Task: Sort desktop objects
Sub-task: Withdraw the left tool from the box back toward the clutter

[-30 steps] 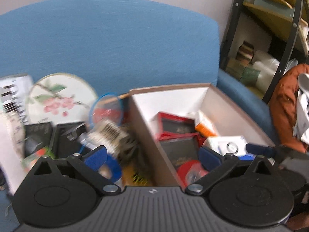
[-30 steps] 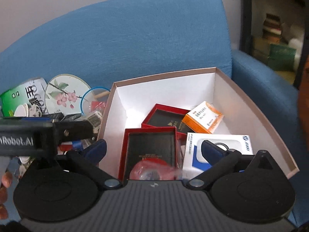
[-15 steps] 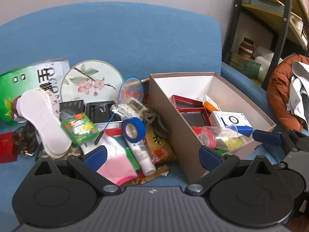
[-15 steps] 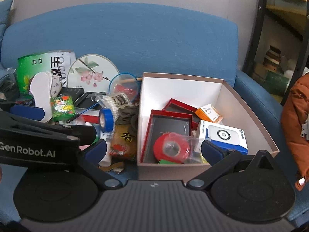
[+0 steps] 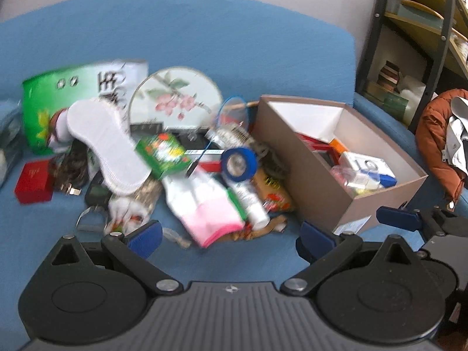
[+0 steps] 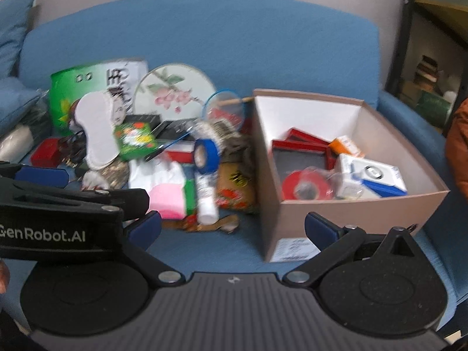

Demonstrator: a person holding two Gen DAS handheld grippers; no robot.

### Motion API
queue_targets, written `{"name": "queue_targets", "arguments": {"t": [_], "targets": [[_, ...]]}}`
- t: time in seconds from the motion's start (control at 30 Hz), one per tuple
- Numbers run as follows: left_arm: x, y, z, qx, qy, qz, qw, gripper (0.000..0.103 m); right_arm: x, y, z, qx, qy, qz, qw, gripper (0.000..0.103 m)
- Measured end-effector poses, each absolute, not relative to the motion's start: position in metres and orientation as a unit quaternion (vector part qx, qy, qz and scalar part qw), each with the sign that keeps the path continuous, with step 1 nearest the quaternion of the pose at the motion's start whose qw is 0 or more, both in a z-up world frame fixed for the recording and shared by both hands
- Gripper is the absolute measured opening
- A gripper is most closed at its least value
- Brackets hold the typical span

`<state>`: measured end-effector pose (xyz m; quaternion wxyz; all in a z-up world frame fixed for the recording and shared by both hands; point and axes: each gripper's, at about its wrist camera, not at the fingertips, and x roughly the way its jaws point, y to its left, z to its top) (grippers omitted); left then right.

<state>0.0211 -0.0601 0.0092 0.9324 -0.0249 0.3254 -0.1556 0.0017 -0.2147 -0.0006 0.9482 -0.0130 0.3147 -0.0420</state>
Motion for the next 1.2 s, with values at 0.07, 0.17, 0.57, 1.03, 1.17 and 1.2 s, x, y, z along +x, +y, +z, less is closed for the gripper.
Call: {"name": "queue_targets", "arguments": {"t": [0.07, 0.17, 0.57, 1.03, 1.17, 1.2], "targets": [[0.018, -0.045, -0.002, -0.037, 0.334, -0.158, 0.928, 0.103, -0.001, -0.204, -0.009, -0.024, 0.317, -0.029, 0.948, 0.101], [0.02, -0.023, -0.019, -0.046, 0.357, -0.139, 0.922, 0.103, 0.0, -0.189, -0.023, -0.036, 0.323, -0.006, 0.946, 0.101], [0.049, 0.037, -0.055, -0.099, 0.38, -0.106, 0.914, 0.098, 0.028, -0.147, -0.061, -0.055, 0.346, 0.049, 0.935, 0.101], [0.092, 0.058, -0.058, -0.11, 0.366, -0.133, 0.915, 0.063, 0.063, -0.115, -0.067, -0.051, 0.326, 0.112, 0.937, 0.099], [0.101, 0.059, -0.052, -0.097, 0.356, -0.146, 0.918, 0.063, 0.074, -0.101, -0.07, -0.059, 0.329, 0.135, 0.933, 0.079], [0.104, 0.058, -0.05, -0.093, 0.352, -0.153, 0.919, 0.063, 0.078, -0.098, -0.071, -0.063, 0.328, 0.141, 0.932, 0.079]]}}
